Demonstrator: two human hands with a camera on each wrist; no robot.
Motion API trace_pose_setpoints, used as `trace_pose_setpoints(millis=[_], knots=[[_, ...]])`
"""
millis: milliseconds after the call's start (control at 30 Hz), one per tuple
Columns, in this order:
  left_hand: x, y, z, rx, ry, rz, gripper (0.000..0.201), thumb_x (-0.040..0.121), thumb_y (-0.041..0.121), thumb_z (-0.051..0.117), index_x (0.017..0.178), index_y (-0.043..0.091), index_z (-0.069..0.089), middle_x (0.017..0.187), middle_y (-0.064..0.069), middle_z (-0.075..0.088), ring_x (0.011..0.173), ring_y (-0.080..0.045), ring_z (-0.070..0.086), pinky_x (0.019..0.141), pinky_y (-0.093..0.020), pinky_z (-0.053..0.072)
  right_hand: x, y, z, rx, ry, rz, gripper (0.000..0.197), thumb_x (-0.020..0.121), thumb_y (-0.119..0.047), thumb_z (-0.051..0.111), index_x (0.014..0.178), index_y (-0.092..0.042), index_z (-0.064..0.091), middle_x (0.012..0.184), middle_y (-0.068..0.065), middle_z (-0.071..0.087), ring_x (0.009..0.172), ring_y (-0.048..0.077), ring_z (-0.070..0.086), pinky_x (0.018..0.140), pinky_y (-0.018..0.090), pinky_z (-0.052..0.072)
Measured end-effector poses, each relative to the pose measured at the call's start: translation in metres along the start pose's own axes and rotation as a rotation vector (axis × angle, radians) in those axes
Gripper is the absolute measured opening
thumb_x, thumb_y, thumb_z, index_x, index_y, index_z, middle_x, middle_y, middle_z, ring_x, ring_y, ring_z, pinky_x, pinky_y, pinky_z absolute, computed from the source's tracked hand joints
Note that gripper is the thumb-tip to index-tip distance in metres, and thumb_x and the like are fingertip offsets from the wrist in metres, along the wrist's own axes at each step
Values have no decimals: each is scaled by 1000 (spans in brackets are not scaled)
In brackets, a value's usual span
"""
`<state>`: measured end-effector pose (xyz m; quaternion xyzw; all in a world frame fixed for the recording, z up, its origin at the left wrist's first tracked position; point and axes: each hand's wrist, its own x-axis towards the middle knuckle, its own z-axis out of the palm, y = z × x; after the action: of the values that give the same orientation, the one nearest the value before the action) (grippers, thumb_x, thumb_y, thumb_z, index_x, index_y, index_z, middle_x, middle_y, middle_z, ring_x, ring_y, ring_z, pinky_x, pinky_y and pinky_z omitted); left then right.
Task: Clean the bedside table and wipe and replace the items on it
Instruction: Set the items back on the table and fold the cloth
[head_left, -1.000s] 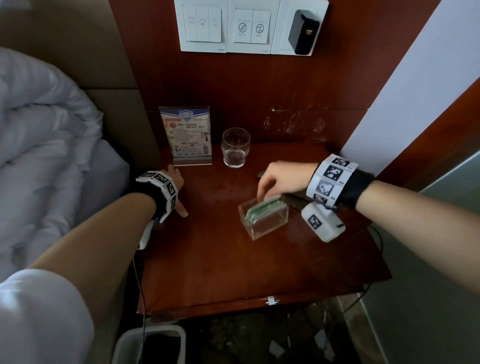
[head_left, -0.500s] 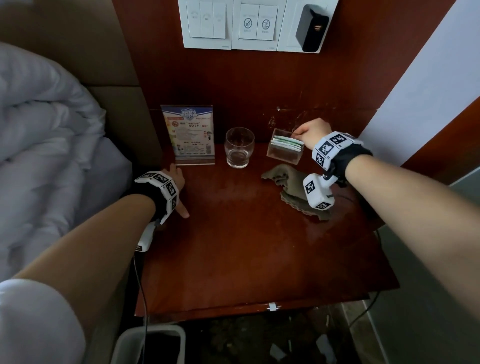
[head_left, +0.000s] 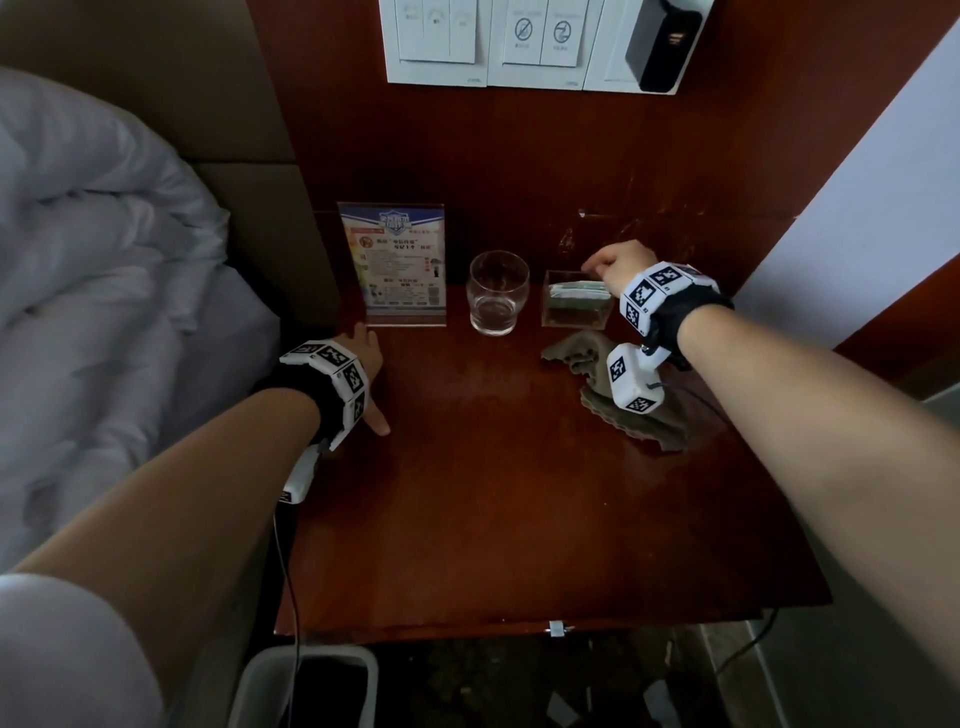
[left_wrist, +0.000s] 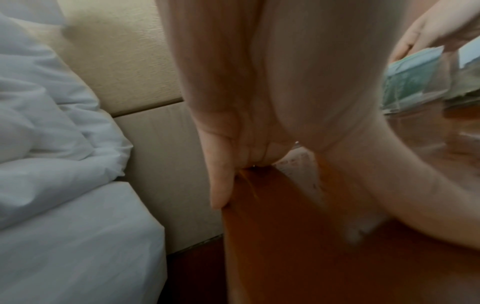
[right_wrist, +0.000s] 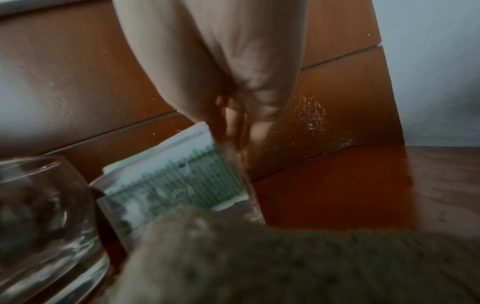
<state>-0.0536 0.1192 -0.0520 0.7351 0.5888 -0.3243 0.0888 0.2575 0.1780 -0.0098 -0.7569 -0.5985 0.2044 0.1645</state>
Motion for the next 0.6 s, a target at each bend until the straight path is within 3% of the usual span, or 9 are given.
trace_pose_setpoints(millis=[33,67,167,267,400,467,600], knots=[[0,0,0,-1,-1,2,145,55,71,71,146,-7,-11,155,-26,-5,143,-39,16,115,-43,28,-1,1,0,33,41,5,28,98,-10,45,116,-11,66,109,11,66,77,20,62,63,23,45],[0,-1,0,-1,-2,4,145,55,72,71,146,-7,-11,155,-25,-5,143,-39,17,115,-43,28,-3,1,0,60,82,14,27,98,-12,45,116,-10,64,109,11,66,76,20,61,62,23,44],[1,0,0,2,-6,2,144,56,71,70,146,-6,-11,156,-25,-6,143,-38,16,115,-43,28,-11,3,-3,112,217,50,23,97,-18,48,112,-9,63,113,11,66,99,27,63,73,28,44],[0,0,-1,-16,-21,-4,143,58,70,71,145,-6,-13,155,-24,-9,144,-37,12,116,-42,26,-26,9,-6,116,287,82,25,96,-23,49,111,-7,61,112,12,66,104,30,61,77,29,44],[-2,0,0,-49,8,-9,143,57,69,72,146,-5,-12,156,-23,-6,144,-36,13,116,-42,25,-44,30,0,70,110,91,29,92,-33,55,108,-10,62,107,12,69,90,27,64,84,38,54],[-3,-1,1,-74,28,-2,143,56,68,73,146,-4,-11,156,-22,-4,144,-35,14,115,-42,26,-58,39,1,-3,-18,58,31,89,-38,58,106,-12,65,104,9,69,84,25,63,82,37,54],[-4,-2,2,-96,42,0,142,57,68,73,147,-2,-11,156,-21,-4,144,-34,14,115,-43,27,-86,48,0,-148,-170,-74,35,86,-40,62,112,-15,65,113,5,66,106,23,61,87,29,46]])
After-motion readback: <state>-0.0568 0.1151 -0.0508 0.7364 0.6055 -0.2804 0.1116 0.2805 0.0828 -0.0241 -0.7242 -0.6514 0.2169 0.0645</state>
